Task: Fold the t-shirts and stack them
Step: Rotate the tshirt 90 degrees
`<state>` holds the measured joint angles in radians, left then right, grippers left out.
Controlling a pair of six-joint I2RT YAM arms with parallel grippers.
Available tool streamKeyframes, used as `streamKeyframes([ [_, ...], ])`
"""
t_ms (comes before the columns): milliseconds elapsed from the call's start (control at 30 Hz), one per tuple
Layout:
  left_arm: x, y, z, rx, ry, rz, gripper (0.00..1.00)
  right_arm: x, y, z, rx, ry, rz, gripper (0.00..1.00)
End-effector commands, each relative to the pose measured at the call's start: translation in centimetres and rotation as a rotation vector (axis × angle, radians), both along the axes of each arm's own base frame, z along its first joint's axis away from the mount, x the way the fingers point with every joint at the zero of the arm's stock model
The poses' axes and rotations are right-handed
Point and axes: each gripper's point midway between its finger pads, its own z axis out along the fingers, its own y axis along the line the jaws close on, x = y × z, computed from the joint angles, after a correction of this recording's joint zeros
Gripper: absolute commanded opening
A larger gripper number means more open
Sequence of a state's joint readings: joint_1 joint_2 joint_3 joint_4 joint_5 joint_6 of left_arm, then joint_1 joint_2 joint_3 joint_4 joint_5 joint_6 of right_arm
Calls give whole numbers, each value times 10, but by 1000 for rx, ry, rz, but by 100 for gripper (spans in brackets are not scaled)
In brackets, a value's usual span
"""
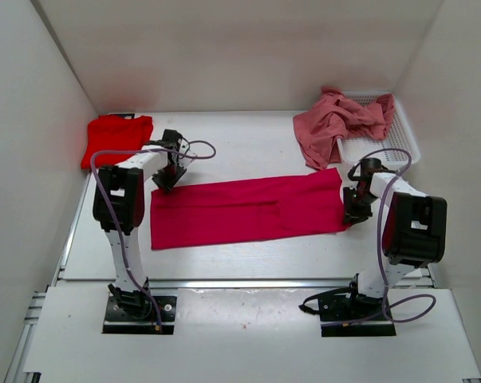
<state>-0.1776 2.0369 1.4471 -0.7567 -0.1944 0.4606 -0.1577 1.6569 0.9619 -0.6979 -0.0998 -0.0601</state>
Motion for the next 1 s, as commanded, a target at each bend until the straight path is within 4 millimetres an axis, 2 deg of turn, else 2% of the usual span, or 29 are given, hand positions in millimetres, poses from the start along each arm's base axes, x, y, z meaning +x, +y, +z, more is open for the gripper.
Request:
streamKeyframes([
  [0, -27, 10, -17, -11, 124, 15, 37, 8, 12, -2, 30, -31, 48, 22],
  [33, -33, 13, -17, -20, 131, 30, 32, 9, 14, -2, 32, -32, 55, 21],
  [67, -38, 10, -15, -36, 137, 19, 26, 13, 18, 0, 32, -39, 76, 17],
  [100, -49, 15, -18, -29, 163, 26, 20, 14, 21, 0, 37, -35, 87, 12],
  [133, -58, 22, -17, -24, 172, 33, 17, 15, 24, -4, 39, -29, 100, 3],
  [200, -73, 31, -14, -34, 182, 61, 12, 24, 32, -1, 33, -39, 131, 0],
  [233, -88, 39, -16, -33, 210, 72, 11, 32, 40, 0, 33, -48, 158, 0],
  [300, -101, 49, -10, -41, 204, 105, 11, 52, 58, 7, 41, -89, 198, 0],
  [333, -115, 57, -14, -35, 239, 124, 12, 65, 64, 11, 40, -110, 207, 0],
  [367, -123, 62, -12, -39, 237, 137, 12, 68, 73, 6, 44, -97, 228, 0],
  [400, -128, 64, -10, -26, 244, 122, 13, 85, 82, 17, 49, -134, 236, 0],
  [433, -137, 72, -13, -23, 257, 154, 12, 102, 87, 18, 48, -153, 239, 0],
  [467, -142, 76, -10, -24, 255, 161, 14, 103, 92, 8, 46, -121, 249, 0],
  [500, -148, 77, -10, -28, 266, 164, 15, 123, 98, 16, 34, -164, 262, 0],
  [533, -154, 74, -11, -36, 287, 157, 16, 141, 101, 17, 25, -183, 271, 0],
  [567, -158, 72, -11, -42, 295, 141, 17, 150, 103, 7, 2, -173, 281, 0],
  [600, -161, 69, -9, -49, 299, 134, 19, 170, 110, 19, -13, -214, 292, 0],
  [667, -168, 62, -10, -73, 310, 111, 21, 209, 120, 18, -44, -265, 316, 0],
  [700, -171, 58, -8, -83, 311, 103, 22, 218, 126, 21, -65, -287, 330, 0],
  [733, -172, 56, -5, -97, 302, 101, 23, 233, 134, 16, -88, -305, 351, 0],
  [767, -177, 54, -8, -108, 320, 95, 24, 238, 140, 7, -85, -300, 363, 0],
  [800, -178, 46, -6, -104, 321, 70, 26, 252, 147, 14, -107, -345, 374, 0],
  [867, -182, 42, -5, -116, 325, 71, 28, 274, 162, 10, -125, -391, 393, 0],
  [900, -184, 36, -5, -125, 329, 55, 31, 279, 165, -1, -142, -388, 398, 0],
  [967, -186, 27, -3, -146, 338, 28, 35, 305, 170, 12, -170, -468, 384, 0],
])
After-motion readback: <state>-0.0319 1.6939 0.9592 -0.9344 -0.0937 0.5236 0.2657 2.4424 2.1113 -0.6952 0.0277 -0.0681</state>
